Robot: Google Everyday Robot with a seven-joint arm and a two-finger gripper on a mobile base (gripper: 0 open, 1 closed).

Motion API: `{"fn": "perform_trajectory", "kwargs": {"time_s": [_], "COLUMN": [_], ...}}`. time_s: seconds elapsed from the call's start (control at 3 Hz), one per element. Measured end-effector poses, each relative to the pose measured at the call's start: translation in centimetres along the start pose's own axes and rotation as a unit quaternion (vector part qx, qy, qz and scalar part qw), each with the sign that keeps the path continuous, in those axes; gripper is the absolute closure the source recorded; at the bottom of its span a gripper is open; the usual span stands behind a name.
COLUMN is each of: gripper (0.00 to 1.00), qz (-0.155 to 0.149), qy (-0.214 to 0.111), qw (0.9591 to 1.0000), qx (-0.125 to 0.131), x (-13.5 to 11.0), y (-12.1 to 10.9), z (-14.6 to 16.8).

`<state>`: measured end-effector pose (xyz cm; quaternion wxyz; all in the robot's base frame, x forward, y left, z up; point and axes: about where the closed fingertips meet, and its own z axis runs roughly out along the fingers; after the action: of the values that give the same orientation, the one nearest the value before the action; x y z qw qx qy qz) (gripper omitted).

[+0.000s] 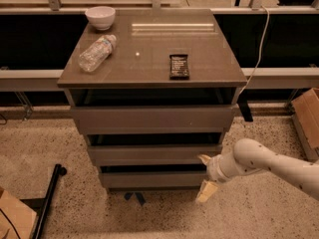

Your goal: Open bottom drawer

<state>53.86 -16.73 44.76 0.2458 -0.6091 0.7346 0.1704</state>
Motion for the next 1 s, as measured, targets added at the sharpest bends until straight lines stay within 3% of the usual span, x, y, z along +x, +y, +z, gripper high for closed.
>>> {"fn": "perform_trajectory", "kwargs": {"time_s": [0.33,0.67,1.0], "gripper": [0.00,0.00,0.00], "qz": [0.014,0.037,0.040], "qy": [-0.015,-0.037,0.002], "qw": [0.9997,0.9981,0.9989], "qx": [-0.013,-0.033,-0.024], "x": [1.4,2.0,2.2], "y": [-0.9,-1.0,-1.2], "z": [3.2,4.4,4.2]}}
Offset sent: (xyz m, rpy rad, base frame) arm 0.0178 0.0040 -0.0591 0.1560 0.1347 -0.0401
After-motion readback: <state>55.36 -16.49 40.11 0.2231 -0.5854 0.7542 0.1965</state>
